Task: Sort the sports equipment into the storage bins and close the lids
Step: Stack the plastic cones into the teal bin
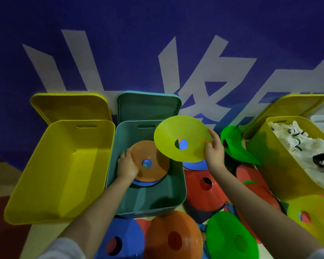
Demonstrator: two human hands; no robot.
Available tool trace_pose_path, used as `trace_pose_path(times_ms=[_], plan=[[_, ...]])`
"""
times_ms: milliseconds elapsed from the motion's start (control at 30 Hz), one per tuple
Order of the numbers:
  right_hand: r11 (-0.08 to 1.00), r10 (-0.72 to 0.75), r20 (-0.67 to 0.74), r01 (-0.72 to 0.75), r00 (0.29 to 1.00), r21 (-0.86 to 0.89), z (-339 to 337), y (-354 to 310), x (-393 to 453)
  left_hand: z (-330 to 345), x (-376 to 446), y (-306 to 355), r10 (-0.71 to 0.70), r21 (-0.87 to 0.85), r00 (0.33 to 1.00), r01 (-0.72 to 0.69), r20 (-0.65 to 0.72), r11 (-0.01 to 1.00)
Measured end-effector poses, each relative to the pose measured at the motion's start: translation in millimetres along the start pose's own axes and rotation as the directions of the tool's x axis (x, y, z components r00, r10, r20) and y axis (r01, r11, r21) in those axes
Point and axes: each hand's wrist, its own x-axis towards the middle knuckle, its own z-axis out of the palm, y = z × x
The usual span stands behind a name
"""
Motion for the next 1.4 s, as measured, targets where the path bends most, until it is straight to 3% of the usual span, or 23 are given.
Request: trace_pose_path(times_ms=[67, 167, 267, 367, 467, 567, 667, 800, 1067, 1167, 1333, 1400], plan=[[1.0, -0.005, 0.04, 0.006, 0.999, -0.016, 4.3, 1.0, 1.4, -1.4, -2.0, 2.4, 0.011, -0.013, 1.0, -0.011, -0.018, 1.0], [0.997, -0.019, 0.087, 0.025, 0.996, -0.067, 8.5, -0.5, 4.5, -16.9, -5.4, 12.6, 0.135, -0.114, 0.984, -0.148, -0.112, 0.982], [0.996, -0.024, 0.116, 0.033, 0.993, -0.083, 9.0, -2.3, 8.6, -45.3, -17.7, 24.7, 0.301, -0.2, 0.931, -0.341, -0.209, 0.918], [0.986, -0.055, 0.164, 0.079, 0.985, -0.149, 12.3, -7.4, 10.2, -74.2, -28.8, 23.2, 0.361, -0.179, 0.867, -0.438, -0.345, 0.881], [0.965, -0.138, 0.225, 0.182, 0.965, -0.191, 23.6, -17.9, 5.3, -86.5, -29.0, 6.9, 0.248, -0.049, 0.885, -0.289, -0.393, 0.956], [0.938, -0.194, 0.289, 0.264, 0.938, -0.227, 45.1, -29.3, -5.2, -82.1, -31.9, -14.9, 0.097, -0.026, 0.965, -0.106, -0.244, 0.994], [0.913, -0.166, 0.393, 0.291, 0.905, -0.285, 71.9, -29.7, -16.4, -75.4, -36.6, -23.7, 0.116, -0.028, 0.965, -0.126, -0.235, 0.992], [0.857, 0.003, 0.485, 0.248, 0.874, -0.452, 109.2, -13.3, -25.4, -75.8, -39.0, -20.0, 0.13, 0.047, 0.951, -0.121, -0.28, 0.991], [0.779, 0.291, 0.419, 0.041, 0.86, -0.625, 142.7, 46.0, -35.4, -71.3, -38.1, -19.2, 0.113, -0.016, 0.94, -0.125, -0.323, 0.992], [0.668, 0.402, 0.378, 0.016, 0.834, -0.744, 147.2, 54.7, -32.1, -71.1, -37.8, -20.0, 0.106, -0.01, 0.938, -0.116, -0.33, 0.993], [0.67, 0.346, 0.387, 0.064, 0.854, -0.74, 143.7, 42.4, -32.6, -70.7, -38.5, -19.7, 0.097, -0.036, 0.943, -0.114, -0.318, 0.993], [0.733, 0.294, 0.45, 0.103, 0.844, -0.672, 134.2, 25.7, -31.5, -73.9, -38.4, -18.9, 0.151, 0.073, 0.932, -0.135, -0.329, 0.988]])
